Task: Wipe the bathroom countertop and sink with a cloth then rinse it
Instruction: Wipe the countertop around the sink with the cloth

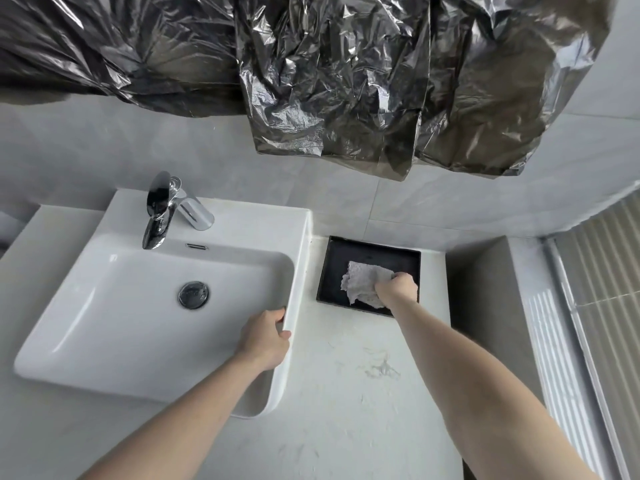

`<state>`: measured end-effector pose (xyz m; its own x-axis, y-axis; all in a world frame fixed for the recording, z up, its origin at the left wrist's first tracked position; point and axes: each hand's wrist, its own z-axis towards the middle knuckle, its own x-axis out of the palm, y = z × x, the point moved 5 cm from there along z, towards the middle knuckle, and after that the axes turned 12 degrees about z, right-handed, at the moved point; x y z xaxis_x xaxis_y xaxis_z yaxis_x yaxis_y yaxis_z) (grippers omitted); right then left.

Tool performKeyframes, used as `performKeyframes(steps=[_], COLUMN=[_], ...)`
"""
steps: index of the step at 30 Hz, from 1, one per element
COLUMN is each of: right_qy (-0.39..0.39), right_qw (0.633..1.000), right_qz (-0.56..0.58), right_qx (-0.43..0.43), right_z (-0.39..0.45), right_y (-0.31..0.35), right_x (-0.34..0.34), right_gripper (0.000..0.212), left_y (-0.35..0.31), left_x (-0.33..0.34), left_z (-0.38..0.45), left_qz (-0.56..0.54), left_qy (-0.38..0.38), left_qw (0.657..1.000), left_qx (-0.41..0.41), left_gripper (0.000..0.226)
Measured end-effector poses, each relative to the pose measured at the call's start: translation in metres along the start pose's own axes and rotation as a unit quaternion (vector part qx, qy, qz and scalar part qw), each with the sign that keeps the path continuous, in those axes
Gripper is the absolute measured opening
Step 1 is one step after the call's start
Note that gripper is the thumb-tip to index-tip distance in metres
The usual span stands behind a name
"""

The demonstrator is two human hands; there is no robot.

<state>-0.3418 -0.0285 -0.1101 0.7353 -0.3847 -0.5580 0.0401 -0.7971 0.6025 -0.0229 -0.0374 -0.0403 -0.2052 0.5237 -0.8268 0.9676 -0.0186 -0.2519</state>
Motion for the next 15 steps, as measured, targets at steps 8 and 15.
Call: performKeyframes(steps=[8,15], right_qy=[0.070,0.058], right_qw=[0.985,0.953], right_qz=[0.092,0.256], right_qx=[-0.125,-0.151], right_z=[-0.046,-0.112], right_y=[0.038,0.004], right_x=[-0.024,-0.090], right_gripper=[0.014,0.013], left_y=[-0.004,0.013], left_x=[-0.002,-0.010], left_z=[-0.011,-0.049], left_qz=[0.017,0.064], left_qy=[-0.002,-0.036], left_qw=[1.000,0.996], left_qx=[0.001,0.058], left_gripper=[0.051,0.045])
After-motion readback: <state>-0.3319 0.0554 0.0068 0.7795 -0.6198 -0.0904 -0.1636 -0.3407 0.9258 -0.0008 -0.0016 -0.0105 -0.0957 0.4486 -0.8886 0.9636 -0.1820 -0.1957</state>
